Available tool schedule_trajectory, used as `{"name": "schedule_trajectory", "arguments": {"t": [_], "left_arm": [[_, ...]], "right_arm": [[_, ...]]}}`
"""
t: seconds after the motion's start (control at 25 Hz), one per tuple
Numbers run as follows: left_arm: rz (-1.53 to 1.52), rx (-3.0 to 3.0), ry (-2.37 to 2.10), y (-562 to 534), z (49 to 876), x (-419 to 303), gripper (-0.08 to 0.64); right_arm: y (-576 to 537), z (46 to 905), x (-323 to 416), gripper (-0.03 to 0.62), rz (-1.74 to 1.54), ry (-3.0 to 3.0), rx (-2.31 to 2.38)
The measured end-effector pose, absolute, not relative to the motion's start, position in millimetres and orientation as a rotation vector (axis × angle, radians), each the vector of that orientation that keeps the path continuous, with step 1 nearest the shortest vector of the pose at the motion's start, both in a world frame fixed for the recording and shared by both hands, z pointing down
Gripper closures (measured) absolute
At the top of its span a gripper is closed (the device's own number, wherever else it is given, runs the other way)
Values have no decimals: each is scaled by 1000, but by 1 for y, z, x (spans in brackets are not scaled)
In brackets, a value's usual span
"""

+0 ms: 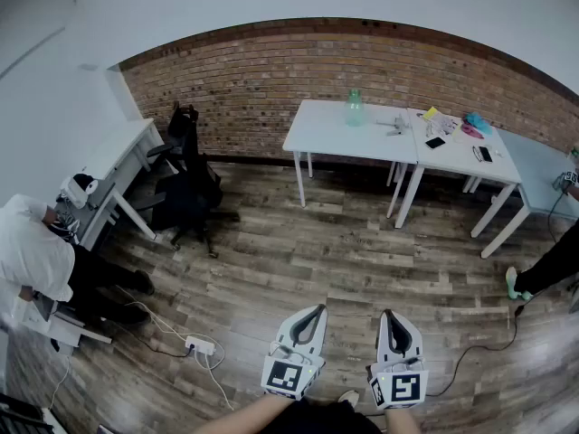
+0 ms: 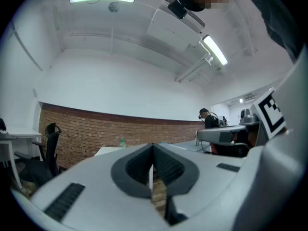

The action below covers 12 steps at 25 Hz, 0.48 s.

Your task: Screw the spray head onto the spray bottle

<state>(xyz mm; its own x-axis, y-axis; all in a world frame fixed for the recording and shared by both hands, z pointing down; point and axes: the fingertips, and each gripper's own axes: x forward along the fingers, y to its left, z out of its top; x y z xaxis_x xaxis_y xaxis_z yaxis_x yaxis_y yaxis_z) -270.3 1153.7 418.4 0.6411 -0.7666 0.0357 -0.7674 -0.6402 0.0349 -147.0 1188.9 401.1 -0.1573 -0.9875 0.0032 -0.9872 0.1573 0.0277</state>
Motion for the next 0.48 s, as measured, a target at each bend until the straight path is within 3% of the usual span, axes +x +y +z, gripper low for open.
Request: {"name": "schedule_trajectory", "arguments": {"t": [0.48], "left_arm": [[15,2895,-1318,1141,410,-237,561]], "right_arm": [[1173,414,-119,586,57,-2390,2046]]}}
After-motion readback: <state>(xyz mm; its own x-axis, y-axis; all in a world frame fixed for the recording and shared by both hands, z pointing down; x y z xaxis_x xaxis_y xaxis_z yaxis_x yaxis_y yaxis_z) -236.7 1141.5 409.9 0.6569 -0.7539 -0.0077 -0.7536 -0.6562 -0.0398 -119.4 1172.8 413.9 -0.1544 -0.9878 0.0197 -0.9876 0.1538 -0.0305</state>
